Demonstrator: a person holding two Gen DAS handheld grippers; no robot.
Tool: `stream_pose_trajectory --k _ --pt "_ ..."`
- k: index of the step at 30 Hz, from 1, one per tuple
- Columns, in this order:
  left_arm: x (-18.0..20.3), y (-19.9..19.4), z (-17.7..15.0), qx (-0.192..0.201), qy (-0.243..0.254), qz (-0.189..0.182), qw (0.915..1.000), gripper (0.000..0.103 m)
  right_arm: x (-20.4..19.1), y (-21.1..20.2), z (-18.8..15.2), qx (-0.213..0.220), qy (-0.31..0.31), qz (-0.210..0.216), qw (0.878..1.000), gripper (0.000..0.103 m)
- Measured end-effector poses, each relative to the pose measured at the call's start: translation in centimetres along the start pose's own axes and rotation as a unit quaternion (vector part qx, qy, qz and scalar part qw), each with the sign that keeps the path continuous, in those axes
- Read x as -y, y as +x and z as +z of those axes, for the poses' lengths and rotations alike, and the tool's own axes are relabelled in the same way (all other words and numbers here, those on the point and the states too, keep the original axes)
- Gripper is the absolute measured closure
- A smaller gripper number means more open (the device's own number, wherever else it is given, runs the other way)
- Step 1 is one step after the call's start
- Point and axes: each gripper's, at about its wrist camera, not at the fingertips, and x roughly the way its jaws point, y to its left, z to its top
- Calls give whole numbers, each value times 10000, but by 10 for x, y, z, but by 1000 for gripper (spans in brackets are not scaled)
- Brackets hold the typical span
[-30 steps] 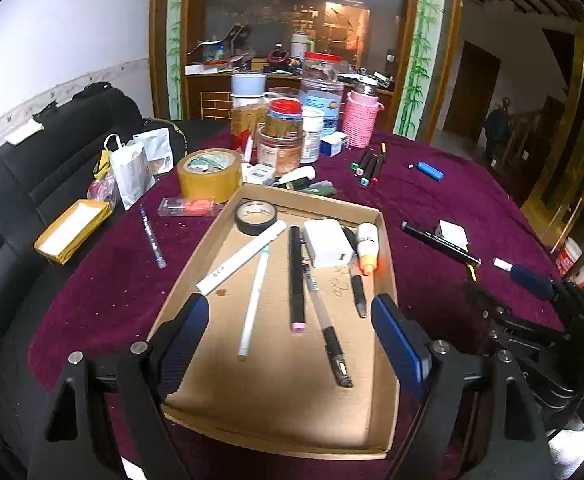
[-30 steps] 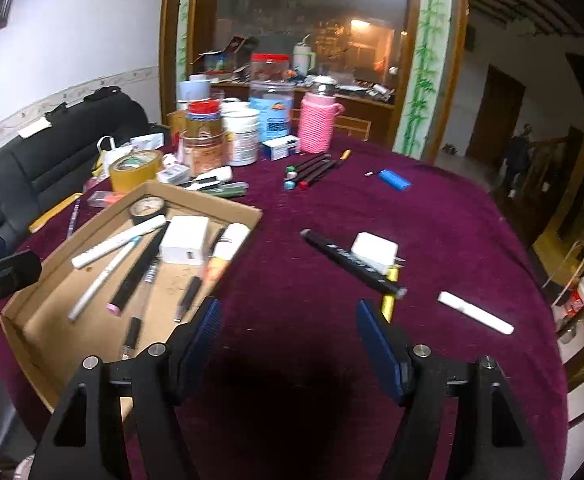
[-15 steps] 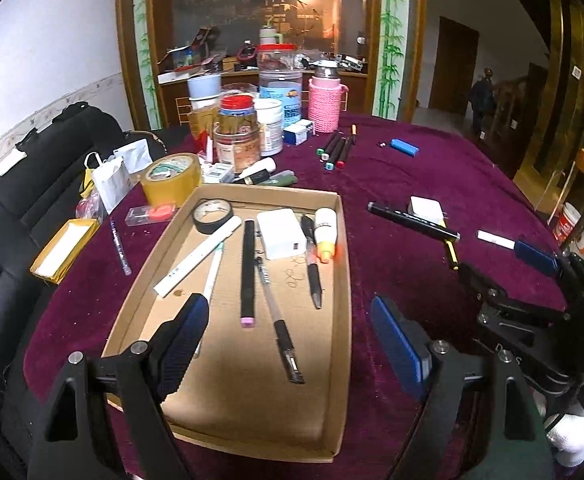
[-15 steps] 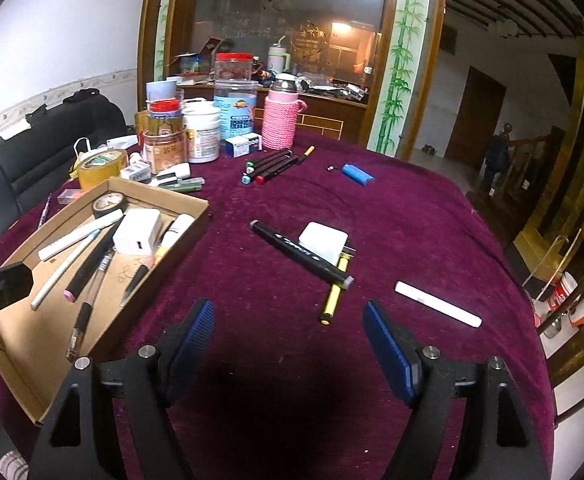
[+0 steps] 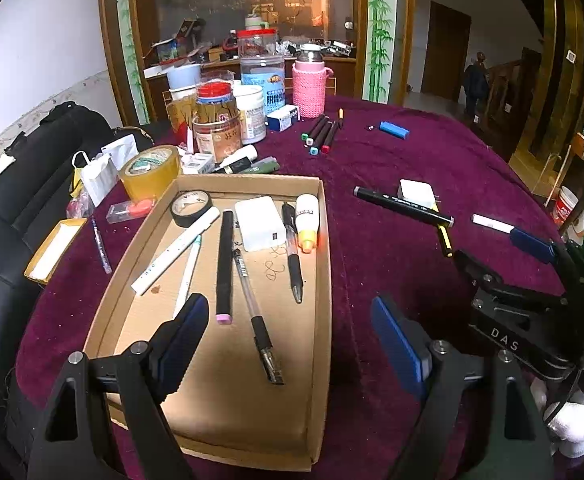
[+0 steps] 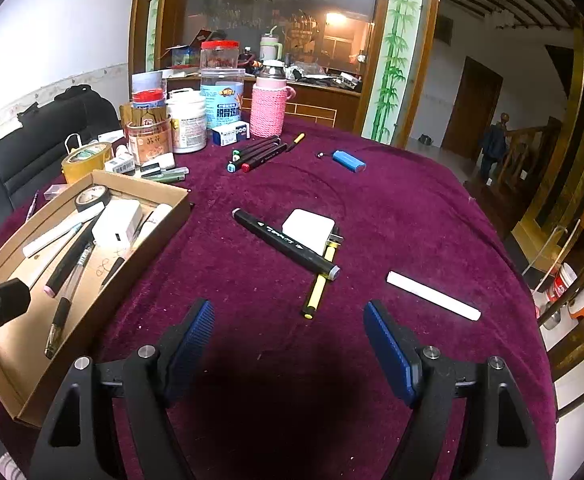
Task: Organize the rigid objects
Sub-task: 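Grasp the white stick with the right tool while the left grasps the black marker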
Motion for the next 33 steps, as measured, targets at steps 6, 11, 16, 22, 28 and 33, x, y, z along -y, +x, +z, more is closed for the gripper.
stream_pose_trajectory --k 6,11,16,22,28,33 --pt "6 8 2 -104 38 -42 9999 20 7 8 0 -88 40 -28 9999 22" --pt "13 14 8 -189 57 -192 9996 20 14 14 4 -125 55 -32 9999 22" --pt "19 26 20 -448 -93 -628 9970 21 39 19 16 -150 188 -43 9997 22" --pt "39 50 34 -892 -318 -1277 9873 21 101 40 37 -142 761 -307 9965 15" --pt "69 89 46 -1515 -512 -1669 9729 21 163 65 35 -4 1558 -455 9867 15" --pt "93 124 62 -1667 -504 -1743 9692 21 199 80 18 -222 2411 -107 9702 15"
